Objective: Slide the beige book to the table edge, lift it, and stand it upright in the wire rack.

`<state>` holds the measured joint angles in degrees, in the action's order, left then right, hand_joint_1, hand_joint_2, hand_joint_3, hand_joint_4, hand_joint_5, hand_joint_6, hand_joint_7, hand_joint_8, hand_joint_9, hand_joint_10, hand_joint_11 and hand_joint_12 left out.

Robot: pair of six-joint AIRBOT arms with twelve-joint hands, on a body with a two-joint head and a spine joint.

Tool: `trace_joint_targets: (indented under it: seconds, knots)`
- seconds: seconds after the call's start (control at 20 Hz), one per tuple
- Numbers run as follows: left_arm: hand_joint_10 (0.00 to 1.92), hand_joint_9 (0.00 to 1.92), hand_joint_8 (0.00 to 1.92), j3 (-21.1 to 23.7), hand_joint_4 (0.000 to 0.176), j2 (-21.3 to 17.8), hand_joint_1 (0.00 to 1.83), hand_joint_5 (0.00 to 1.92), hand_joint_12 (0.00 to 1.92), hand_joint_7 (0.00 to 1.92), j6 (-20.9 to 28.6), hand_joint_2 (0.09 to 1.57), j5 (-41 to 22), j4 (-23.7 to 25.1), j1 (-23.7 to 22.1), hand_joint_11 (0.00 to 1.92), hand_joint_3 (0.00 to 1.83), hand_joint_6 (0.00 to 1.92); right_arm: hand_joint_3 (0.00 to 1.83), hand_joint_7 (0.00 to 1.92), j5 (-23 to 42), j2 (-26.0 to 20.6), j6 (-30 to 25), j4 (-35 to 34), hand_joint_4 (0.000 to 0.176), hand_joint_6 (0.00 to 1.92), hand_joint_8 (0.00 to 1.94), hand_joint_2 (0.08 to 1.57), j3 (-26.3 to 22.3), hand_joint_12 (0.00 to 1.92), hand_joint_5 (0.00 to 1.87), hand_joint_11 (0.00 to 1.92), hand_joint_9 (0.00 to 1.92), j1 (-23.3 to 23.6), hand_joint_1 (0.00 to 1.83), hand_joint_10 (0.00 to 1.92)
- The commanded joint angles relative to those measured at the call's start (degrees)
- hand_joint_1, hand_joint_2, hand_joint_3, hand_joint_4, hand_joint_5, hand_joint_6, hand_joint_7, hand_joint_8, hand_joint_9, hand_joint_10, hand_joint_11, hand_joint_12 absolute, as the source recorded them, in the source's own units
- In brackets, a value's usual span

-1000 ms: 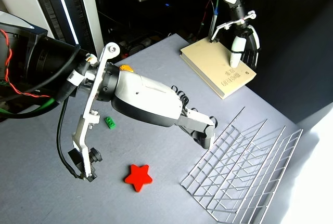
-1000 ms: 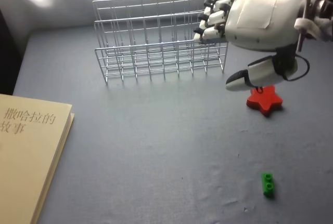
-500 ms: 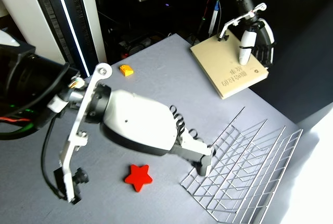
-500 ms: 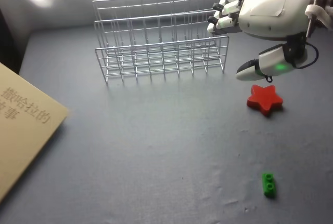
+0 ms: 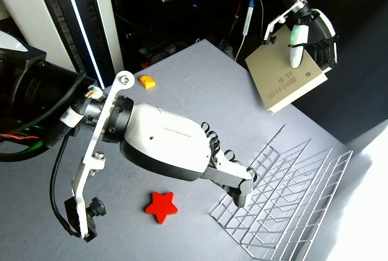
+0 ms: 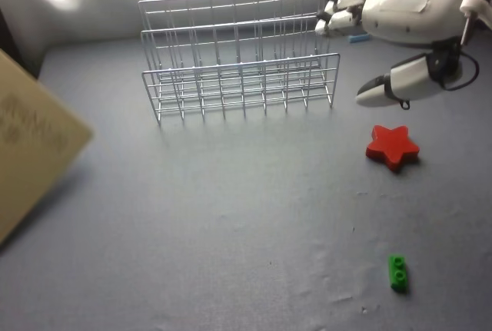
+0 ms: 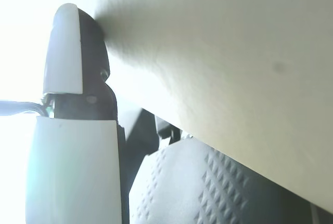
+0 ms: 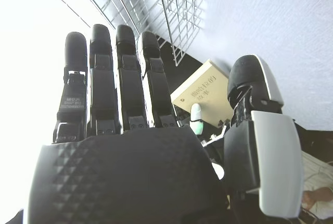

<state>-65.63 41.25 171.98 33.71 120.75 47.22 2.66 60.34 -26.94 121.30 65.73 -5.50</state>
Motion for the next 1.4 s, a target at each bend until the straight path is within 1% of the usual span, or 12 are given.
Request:
trace_joint_targets:
  seconds: [0.0,0.1,0.35,0.55,0.7,0.75,0.85,0.95,1.0,1.05,1.2,1.35]
  knots:
    - [1.37,0.69,1.33,-0.4,0.0,-0.86,1.47,0.72,1.65,0.6,0.88,1.22,8.99,-0.78,-0.91,0.72,0.0,1.27,0.0,0.41,-2.96,-0.47,0.11,-0.1,0.0,0.01,0.01,1.13,-0.07,1.04,0.41,0.01,0.41,1.17,0.23,0.01]
    - [1.35,0.71,1.34,-0.7,0.0,-0.6,1.47,0.72,1.65,0.61,0.88,1.22,10.81,-3.67,-2.67,0.71,0.0,1.26,0.0,0.4,-2.67,-0.91,0.06,-0.1,0.0,0.0,0.0,1.14,-0.08,1.05,0.39,0.0,0.4,2.09,0.23,0.0]
    - [1.35,0.7,1.34,-0.28,0.0,-0.2,1.47,0.71,1.61,0.59,0.88,1.21,17.7,-4.63,-6.14,0.75,0.0,1.29,0.0,0.39,-2.19,-1.23,0.94,-0.1,0.0,0.0,0.0,1.14,-0.07,1.06,0.39,0.0,0.4,2.28,0.26,0.0]
    - [1.38,0.68,1.35,0.43,0.0,1.12,1.47,0.7,1.61,0.56,0.88,1.22,26.49,-0.15,-8.84,0.75,0.0,1.31,0.0,0.38,-2.68,-1.68,0.89,-0.11,0.0,0.0,0.0,1.14,0.09,1.0,0.37,0.0,0.37,1.88,0.25,0.0]
    - [1.42,0.64,1.36,1.68,0.0,1.78,1.47,0.7,1.62,0.55,0.88,1.23,31.53,1.31,-11.11,0.74,0.0,1.33,0.0,0.39,-1.72,-2.25,-3.72,-0.11,0.0,0.0,0.0,1.14,1.02,1.02,0.38,0.0,0.38,2.19,0.27,0.0]
    - [1.37,0.69,1.33,2.32,0.0,1.77,1.47,0.7,1.62,0.59,0.88,1.22,32.78,1.37,-11.84,0.75,0.0,1.31,0.0,0.42,-1.58,-2.47,-4.78,-0.11,0.0,0.01,0.01,1.13,1.31,1.03,0.42,0.02,0.41,2.31,0.3,0.01]
    - [1.38,0.68,1.35,3.78,0.0,1.5,1.47,0.7,1.59,0.57,0.88,1.22,35.72,1.66,-13.13,0.76,0.0,1.3,0.0,0.39,-2.83,-3.03,-5.43,-0.11,0.0,0.0,0.0,1.13,1.83,1.04,0.39,0.0,0.39,2.5,0.29,0.0]
    - [1.41,0.66,1.37,4.76,0.0,1.32,1.47,0.69,1.6,0.55,0.88,1.23,36.97,1.65,-13.9,0.76,0.0,1.32,0.0,0.38,-3.05,-3.47,-7.14,-0.11,0.0,0.0,0.0,1.13,2.49,1.02,0.38,0.0,0.38,2.51,0.29,0.0]
    - [1.36,0.7,1.35,5.27,0.0,1.57,1.47,0.69,1.59,0.57,0.88,1.22,37.8,1.66,-15.18,0.77,0.0,1.31,0.0,0.41,-3.0,-4.05,-8.78,-0.11,0.0,0.01,0.0,1.13,2.88,1.05,0.4,0.01,0.4,2.44,0.3,0.01]
    - [1.37,0.69,1.34,5.42,0.0,1.72,1.47,0.7,1.62,0.57,0.88,1.22,37.98,1.65,-15.97,0.75,0.0,1.3,0.0,0.41,-2.99,-4.37,-9.42,-0.11,0.0,0.0,0.0,1.14,2.96,1.05,0.41,0.01,0.41,2.33,0.29,0.01]
    - [1.36,0.71,1.34,6.03,0.0,2.1,1.47,0.68,1.61,0.58,0.88,1.22,37.94,1.49,-19.99,0.76,0.0,1.31,0.0,0.41,-2.97,-5.56,-12.07,-0.11,0.0,0.0,0.0,1.14,3.0,1.06,0.41,0.02,0.41,1.73,0.28,0.01]
    - [1.35,0.72,1.33,7.2,0.0,2.06,1.47,0.68,1.58,0.6,0.88,1.21,37.83,1.2,-22.83,0.78,0.0,1.3,0.0,0.41,-1.92,-6.51,-17.29,-0.1,0.0,0.0,0.0,1.14,3.05,1.03,0.41,0.0,0.4,1.03,0.28,0.0]
